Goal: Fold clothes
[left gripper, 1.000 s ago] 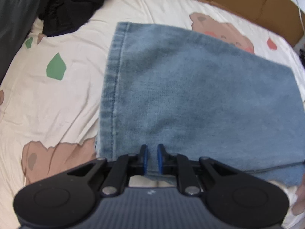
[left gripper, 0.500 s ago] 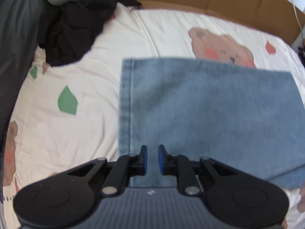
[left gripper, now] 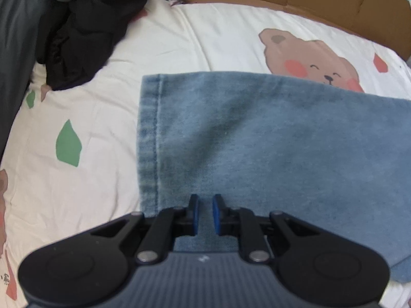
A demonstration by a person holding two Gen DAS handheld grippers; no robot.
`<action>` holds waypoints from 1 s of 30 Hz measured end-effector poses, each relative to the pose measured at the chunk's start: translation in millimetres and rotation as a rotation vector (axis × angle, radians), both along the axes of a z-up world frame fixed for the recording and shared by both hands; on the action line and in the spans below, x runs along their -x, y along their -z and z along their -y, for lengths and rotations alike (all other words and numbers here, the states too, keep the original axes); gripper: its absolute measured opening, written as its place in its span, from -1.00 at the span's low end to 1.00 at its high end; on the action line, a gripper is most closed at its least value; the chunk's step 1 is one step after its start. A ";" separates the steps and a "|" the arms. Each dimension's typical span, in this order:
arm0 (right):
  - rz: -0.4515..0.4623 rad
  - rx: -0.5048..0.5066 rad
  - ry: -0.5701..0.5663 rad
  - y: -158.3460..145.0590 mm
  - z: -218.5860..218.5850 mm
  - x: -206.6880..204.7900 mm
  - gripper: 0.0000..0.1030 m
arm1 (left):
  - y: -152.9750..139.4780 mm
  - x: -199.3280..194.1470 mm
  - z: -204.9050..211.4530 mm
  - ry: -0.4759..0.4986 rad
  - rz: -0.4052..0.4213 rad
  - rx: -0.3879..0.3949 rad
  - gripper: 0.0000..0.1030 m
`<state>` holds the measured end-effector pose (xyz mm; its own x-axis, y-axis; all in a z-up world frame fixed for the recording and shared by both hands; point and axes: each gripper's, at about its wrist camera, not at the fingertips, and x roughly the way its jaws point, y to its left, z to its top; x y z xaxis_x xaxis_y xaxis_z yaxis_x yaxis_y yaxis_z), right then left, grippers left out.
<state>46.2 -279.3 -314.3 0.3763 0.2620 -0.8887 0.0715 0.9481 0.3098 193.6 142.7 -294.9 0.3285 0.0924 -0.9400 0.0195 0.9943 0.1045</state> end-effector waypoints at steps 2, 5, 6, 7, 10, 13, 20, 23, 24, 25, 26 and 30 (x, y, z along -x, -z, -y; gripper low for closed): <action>0.000 0.008 -0.008 0.1 -2.3 -0.5 -0.20 | 0.0 -3.0 3.5 0.023 -0.013 -0.020 -0.76; 0.007 0.004 -0.003 -5.3 -1.6 0.0 -0.20 | -11.9 -5.6 0.7 0.026 -0.019 -0.005 -0.75; 0.015 -0.004 0.007 -7.2 0.1 1.1 -0.20 | -19.0 -4.9 -1.9 0.026 0.003 0.015 -0.73; 0.023 -0.013 0.018 -9.0 1.9 2.3 -0.20 | -25.5 -4.4 -4.5 0.026 0.023 0.033 -0.71; 0.038 -0.029 0.042 -10.8 4.7 5.4 -0.19 | -37.8 -6.5 -11.9 0.018 0.052 0.057 -0.71; 0.033 -0.022 0.034 -9.2 2.9 7.4 -0.19 | -44.5 -11.4 -19.3 0.001 0.083 0.080 -0.71; 0.019 0.025 -0.020 -6.4 -3.3 4.7 -0.19 | -37.5 -40.9 -22.6 -0.034 0.121 0.141 -0.71; 0.026 0.035 -0.031 -3.6 -4.2 5.6 -0.20 | -26.0 -52.7 -23.7 -0.037 0.128 0.124 -0.71; 0.030 0.041 -0.037 -2.8 -4.9 6.0 -0.20 | -20.3 -55.8 -23.9 -0.035 0.119 0.115 -0.71; 0.031 0.044 -0.040 -1.7 -5.5 6.4 -0.20 | -14.6 -59.0 -24.2 -0.034 0.111 0.106 -0.71; 0.030 0.044 -0.042 -0.6 -5.7 6.6 -0.19 | -9.4 -61.8 -24.6 -0.033 0.104 0.100 -0.71; 0.024 0.051 -0.052 0.6 -6.5 6.5 -0.19 | 0.8 -72.0 -27.5 -0.053 0.074 0.104 -0.71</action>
<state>39.7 -272.9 -314.9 0.3846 0.2366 -0.8923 0.0147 0.9649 0.2622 265.6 170.1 -295.7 0.3942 0.0148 -0.9189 -0.0376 0.9993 0.0000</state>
